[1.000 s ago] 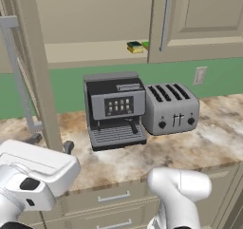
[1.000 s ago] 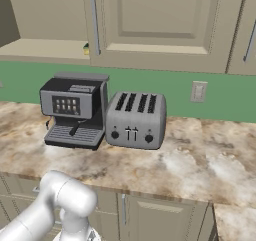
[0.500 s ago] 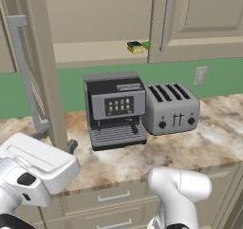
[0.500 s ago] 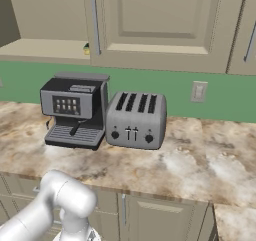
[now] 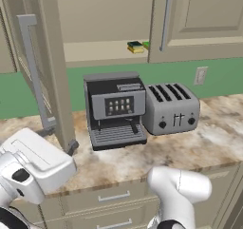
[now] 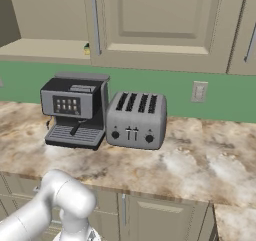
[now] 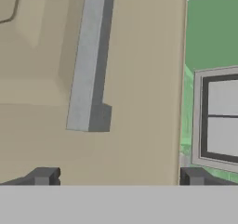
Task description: Pick up the sponge and sponge from the sink, and place them back in the cabinet, and close the cabinet doors.
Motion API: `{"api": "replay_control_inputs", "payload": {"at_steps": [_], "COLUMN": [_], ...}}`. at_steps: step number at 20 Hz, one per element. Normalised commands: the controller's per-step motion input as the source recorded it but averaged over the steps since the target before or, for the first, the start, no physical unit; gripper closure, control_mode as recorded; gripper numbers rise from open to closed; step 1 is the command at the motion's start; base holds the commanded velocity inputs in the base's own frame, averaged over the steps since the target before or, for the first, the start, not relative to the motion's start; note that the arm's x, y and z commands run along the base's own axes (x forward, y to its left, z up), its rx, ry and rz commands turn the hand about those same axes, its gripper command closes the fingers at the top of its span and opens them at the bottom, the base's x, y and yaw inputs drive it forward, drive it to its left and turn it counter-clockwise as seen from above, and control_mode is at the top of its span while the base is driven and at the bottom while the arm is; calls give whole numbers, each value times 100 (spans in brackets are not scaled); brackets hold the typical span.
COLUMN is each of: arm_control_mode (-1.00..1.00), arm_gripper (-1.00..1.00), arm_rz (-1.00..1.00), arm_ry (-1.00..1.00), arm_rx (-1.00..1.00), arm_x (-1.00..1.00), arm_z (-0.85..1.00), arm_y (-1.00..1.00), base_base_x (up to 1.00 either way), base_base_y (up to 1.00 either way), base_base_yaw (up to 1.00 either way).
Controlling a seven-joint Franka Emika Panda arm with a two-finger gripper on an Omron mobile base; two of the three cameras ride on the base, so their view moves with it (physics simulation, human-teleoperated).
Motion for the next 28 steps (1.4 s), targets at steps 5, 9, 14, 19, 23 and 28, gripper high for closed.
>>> {"api": "replay_control_inputs", "payload": {"at_steps": [5, 9, 14, 19, 23, 28], "arm_control_mode": [-100, -100, -100, -100, -100, -100], "arm_gripper": [-100, -100, -100, -100, -100, -100], "arm_rz": [-16, -7, 0, 1, 1, 2], "arm_ry": [0, 0, 0, 0, 0, 0], "arm_rx": [0, 0, 0, 0, 0, 0], "arm_x": [31, 29, 38, 45, 49, 55], "arm_z": [0, 0, 0, 0, 0, 0], "arm_y": [-2, -7, -3, -2, -3, -6], "base_base_x": [0, 0, 0, 0, 0, 0], "base_base_y": [0, 0, 0, 0, 0, 0], "base_base_yaw": [0, 0, 0, 0, 0, 0]}}
